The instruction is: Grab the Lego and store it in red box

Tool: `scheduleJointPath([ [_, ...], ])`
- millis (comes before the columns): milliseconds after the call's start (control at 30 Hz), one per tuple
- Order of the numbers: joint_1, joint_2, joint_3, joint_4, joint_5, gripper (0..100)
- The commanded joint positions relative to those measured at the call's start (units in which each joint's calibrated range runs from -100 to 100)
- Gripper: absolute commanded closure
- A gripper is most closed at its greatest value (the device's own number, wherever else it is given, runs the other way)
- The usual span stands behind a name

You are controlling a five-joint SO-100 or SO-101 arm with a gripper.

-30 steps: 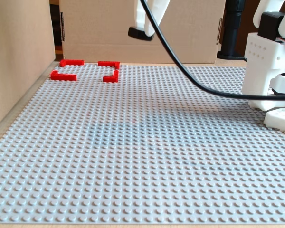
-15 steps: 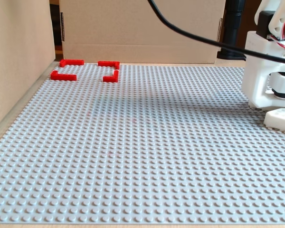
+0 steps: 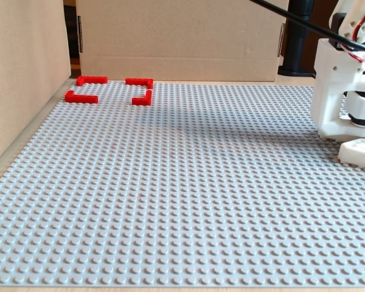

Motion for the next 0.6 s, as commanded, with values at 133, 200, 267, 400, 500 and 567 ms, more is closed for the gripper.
scheduleJointPath([
  [133, 4.0, 3.5, -1.5, -6.3, -1.3, 92],
  [200, 4.9, 5.5, -1.5, -7.3, -1.3, 92],
  [267, 5.4, 7.5, -1.5, -8.9, -1.4, 92],
  [400, 6.8, 12.3, -1.5, -11.6, -2.0, 92],
  [500, 7.9, 15.5, -1.4, -13.1, -2.0, 92],
  [567, 8.9, 17.4, -1.4, -14.5, -2.0, 92],
])
